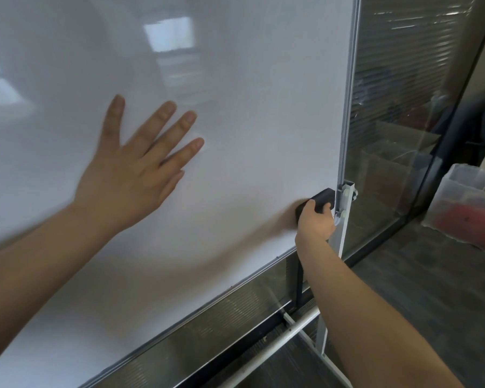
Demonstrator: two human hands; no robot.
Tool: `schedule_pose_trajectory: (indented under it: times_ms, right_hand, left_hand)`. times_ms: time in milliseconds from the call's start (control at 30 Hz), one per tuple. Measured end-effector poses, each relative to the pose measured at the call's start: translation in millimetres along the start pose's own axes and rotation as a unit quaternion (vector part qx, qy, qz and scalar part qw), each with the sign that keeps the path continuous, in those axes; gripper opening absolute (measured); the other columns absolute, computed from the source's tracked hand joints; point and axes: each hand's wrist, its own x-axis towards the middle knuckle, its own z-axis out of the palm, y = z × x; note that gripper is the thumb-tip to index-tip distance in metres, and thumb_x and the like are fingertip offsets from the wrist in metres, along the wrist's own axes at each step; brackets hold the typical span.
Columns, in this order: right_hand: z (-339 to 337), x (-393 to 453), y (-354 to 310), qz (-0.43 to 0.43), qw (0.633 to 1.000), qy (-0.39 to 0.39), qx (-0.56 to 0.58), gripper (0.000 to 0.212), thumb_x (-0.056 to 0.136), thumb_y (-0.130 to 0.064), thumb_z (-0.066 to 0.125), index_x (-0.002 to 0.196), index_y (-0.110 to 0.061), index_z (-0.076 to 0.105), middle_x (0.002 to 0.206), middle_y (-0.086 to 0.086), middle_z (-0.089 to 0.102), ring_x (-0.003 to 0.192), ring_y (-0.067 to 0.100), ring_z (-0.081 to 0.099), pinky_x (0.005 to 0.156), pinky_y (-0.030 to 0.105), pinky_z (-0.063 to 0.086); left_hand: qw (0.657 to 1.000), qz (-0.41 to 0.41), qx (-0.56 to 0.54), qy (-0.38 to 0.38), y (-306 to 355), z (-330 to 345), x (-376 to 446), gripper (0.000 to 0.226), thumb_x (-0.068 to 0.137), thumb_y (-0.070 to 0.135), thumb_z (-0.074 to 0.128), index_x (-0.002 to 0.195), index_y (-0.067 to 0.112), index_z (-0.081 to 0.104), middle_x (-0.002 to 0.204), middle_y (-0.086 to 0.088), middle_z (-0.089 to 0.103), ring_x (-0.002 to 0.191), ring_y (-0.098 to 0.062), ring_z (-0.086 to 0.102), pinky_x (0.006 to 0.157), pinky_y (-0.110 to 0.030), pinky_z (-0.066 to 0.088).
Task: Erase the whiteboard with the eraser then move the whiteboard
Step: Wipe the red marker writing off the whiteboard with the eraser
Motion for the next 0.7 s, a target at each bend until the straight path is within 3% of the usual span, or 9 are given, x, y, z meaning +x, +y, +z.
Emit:
schedule_pose_trajectory:
  times_ms: [167, 300, 400, 467, 567, 700]
  right_hand:
    - [-2, 6, 19, 0.034, 0.998, -0.015, -0.052, 0.052, 0.099, -0.036, 0.042, 0.147, -0.019, 0.036, 0.14, 0.017, 0.047, 0.128, 0.037, 0.042, 0.106, 0.047, 0.037]
    - [6, 1, 4, 0.031, 0.999, -0.011, -0.024, 0.052, 0.096, -0.038, 0.043, 0.145, -0.021, 0.039, 0.136, 0.014, 0.05, 0.124, 0.038, 0.045, 0.103, 0.048, 0.041]
    - [14, -31, -21, -0.058, 0.998, -0.011, 0.037, 0.054, 0.097, -0.036, 0.051, 0.147, -0.024, 0.037, 0.136, 0.012, 0.046, 0.118, 0.037, 0.051, 0.1, 0.042, 0.042]
    - [20, -64, -25, -0.182, 0.981, -0.024, 0.064, 0.056, 0.095, -0.032, 0.057, 0.147, -0.024, 0.038, 0.128, 0.014, 0.042, 0.112, 0.033, 0.053, 0.098, 0.036, 0.042]
    - [26, -103, 4, -0.405, 0.913, -0.049, 0.0, 0.063, 0.091, -0.022, 0.064, 0.146, -0.031, 0.035, 0.126, 0.014, 0.041, 0.109, 0.028, 0.048, 0.095, 0.035, 0.043]
    - [17, -101, 58, -0.629, 0.765, -0.071, -0.122, 0.068, 0.086, -0.017, 0.07, 0.142, -0.028, 0.035, 0.131, 0.014, 0.042, 0.11, 0.027, 0.045, 0.089, 0.039, 0.042]
  left_hand:
    - [1.0, -0.003, 0.003, 0.004, 1, 0, 0, 0.05, 0.105, 0.03, 0.034, 0.152, 0.016, 0.031, 0.161, -0.013, 0.02, 0.148, -0.034, 0.018, 0.111, -0.067, -0.002]
    - [1.0, -0.005, 0.019, 0.001, 0, 0, 0, 0.05, 0.105, 0.031, 0.034, 0.152, 0.016, 0.032, 0.161, -0.013, 0.02, 0.148, -0.034, 0.019, 0.111, -0.068, 0.0]
    - [1.0, 0.002, 0.021, -0.01, -1, 1, 3, 0.05, 0.105, 0.031, 0.031, 0.153, 0.017, 0.031, 0.161, -0.013, 0.019, 0.148, -0.034, 0.017, 0.111, -0.067, -0.001]
    - [1.0, 0.004, 0.027, -0.014, -1, 1, 2, 0.049, 0.106, 0.032, 0.028, 0.153, 0.017, 0.029, 0.162, -0.013, 0.018, 0.148, -0.034, 0.016, 0.111, -0.068, -0.001]
    - [0.999, 0.001, 0.033, -0.014, -4, 2, -1, 0.05, 0.106, 0.032, 0.028, 0.154, 0.017, 0.028, 0.162, -0.013, 0.016, 0.149, -0.034, 0.014, 0.111, -0.068, 0.0]
    - [0.999, 0.003, 0.04, -0.024, -6, 1, -3, 0.052, 0.105, 0.033, 0.03, 0.154, 0.017, 0.025, 0.163, -0.012, 0.012, 0.149, -0.034, 0.011, 0.111, -0.068, 0.0]
